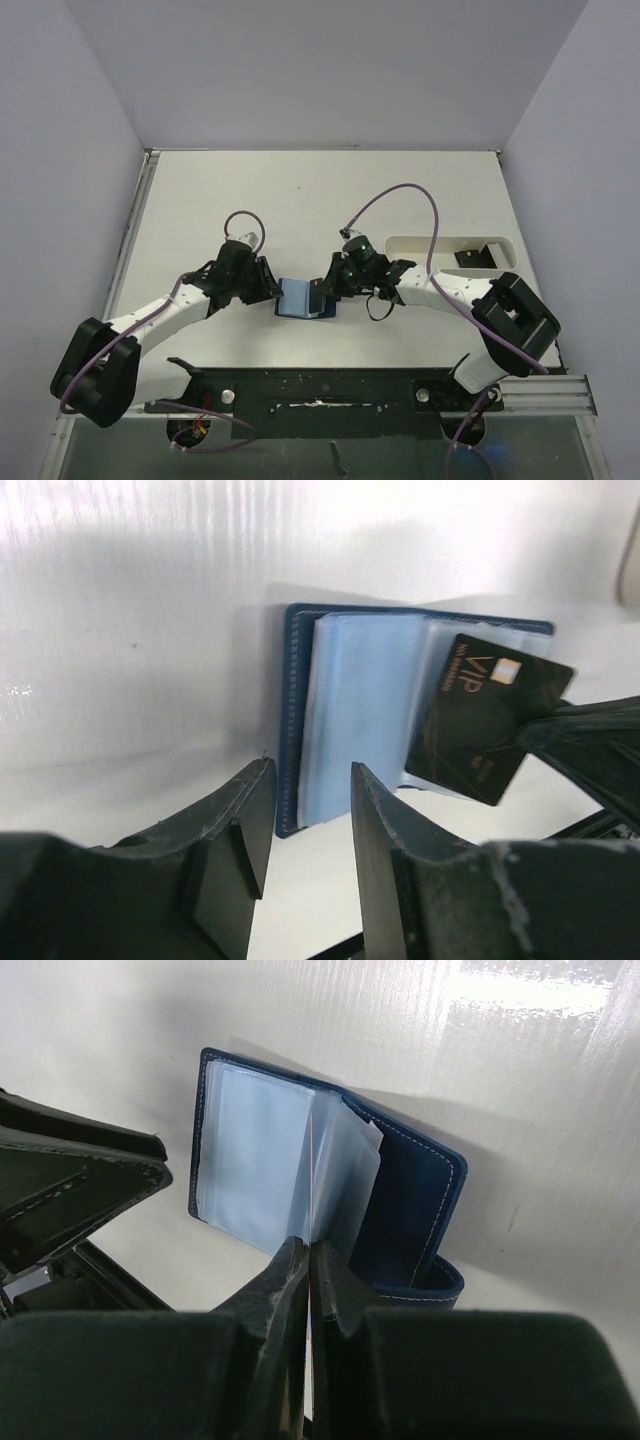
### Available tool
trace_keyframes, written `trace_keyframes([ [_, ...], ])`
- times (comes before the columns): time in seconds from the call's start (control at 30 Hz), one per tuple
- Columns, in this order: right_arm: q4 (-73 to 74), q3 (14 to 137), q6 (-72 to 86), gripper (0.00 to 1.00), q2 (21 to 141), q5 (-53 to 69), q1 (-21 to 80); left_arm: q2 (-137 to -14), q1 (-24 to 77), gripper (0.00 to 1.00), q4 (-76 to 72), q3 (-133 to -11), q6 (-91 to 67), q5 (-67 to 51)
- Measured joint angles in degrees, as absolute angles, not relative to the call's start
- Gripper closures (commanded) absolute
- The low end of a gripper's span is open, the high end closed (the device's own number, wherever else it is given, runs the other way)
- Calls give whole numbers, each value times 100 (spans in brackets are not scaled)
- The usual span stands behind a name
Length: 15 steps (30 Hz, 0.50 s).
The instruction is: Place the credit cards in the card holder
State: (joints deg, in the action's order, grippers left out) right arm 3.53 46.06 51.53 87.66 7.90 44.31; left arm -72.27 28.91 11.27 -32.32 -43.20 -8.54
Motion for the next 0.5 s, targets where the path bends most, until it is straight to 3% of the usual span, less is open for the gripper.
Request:
trace_keyframes([
  [0.13,346,4600,5264,100,8777,840,4418,-6958,2895,66,1181,-3378,-4320,-827],
  [0.33,325,4600,5378,100,8807,926,4329,-6810,2895,84,902,-3334,-4333,-882],
  [0.5,222,4556,5502,100,8882,1070,4233,-7218,2895,89,867,-3249,-4322,-808],
])
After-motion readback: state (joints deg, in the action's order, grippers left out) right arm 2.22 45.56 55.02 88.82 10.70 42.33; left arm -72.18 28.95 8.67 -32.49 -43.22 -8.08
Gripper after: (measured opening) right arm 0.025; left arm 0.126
